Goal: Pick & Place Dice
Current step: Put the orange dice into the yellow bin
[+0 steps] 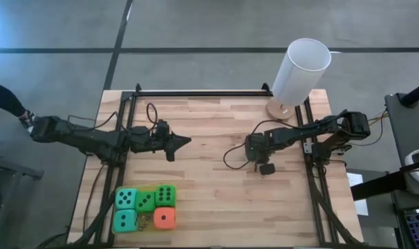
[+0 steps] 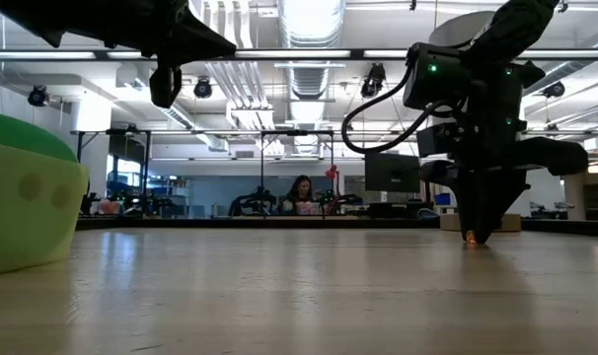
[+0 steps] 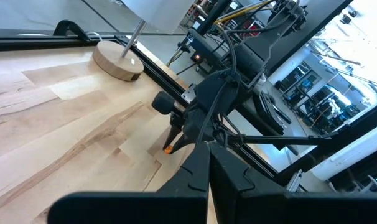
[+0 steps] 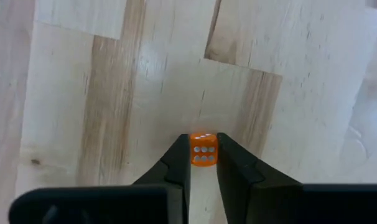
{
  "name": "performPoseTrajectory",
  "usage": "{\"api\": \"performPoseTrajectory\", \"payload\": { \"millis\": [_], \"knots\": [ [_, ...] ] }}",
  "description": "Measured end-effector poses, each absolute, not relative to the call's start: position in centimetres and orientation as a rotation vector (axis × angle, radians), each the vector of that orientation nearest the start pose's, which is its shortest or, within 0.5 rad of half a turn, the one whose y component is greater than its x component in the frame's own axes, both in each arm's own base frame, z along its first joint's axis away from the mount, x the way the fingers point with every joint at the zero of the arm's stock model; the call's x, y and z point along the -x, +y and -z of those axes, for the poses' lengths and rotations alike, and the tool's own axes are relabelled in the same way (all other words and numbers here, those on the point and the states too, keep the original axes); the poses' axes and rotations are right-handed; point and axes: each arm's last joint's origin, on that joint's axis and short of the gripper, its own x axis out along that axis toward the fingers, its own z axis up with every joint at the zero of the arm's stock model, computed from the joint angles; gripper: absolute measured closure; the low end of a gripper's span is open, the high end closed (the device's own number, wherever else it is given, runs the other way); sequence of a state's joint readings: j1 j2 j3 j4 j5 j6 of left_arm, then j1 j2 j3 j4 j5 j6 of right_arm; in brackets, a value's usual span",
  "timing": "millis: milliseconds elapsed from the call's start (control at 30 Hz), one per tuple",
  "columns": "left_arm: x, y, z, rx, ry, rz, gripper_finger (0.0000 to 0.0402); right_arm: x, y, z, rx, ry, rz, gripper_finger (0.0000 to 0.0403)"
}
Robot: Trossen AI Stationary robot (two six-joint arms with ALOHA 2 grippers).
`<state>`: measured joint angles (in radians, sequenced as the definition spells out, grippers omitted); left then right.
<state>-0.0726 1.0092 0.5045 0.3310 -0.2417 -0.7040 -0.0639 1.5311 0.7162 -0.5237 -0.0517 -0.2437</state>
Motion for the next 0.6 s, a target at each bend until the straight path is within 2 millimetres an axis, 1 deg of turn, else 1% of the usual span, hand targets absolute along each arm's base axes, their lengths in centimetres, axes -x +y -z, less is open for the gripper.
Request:
{"api": "performPoseTrajectory", "payload": {
  "millis": [167,233,400,600],
  "knots": [
    [-21.7,-0.9,-24.4,0.675,0.105,-0.222,0.0396,-24.5,-1.4,-14.1,0.16,1.309,-0.158,0.0359],
    [-21.7,-0.9,-24.4,0.676,0.105,-0.222,0.0396,-25.1,-1.5,-14.9,0.177,1.279,-0.138,0.0359],
    [-21.7,-0.9,-24.5,0.701,0.095,-0.221,0.0396,-26.4,-1.6,-17.1,0.211,1.226,-0.151,0.0359],
    [-21.7,-0.8,-24.4,0.699,0.101,-0.227,0.0391,-28.3,-1.6,-20.0,0.31,1.12,-0.192,0.0359]
  ]
}}
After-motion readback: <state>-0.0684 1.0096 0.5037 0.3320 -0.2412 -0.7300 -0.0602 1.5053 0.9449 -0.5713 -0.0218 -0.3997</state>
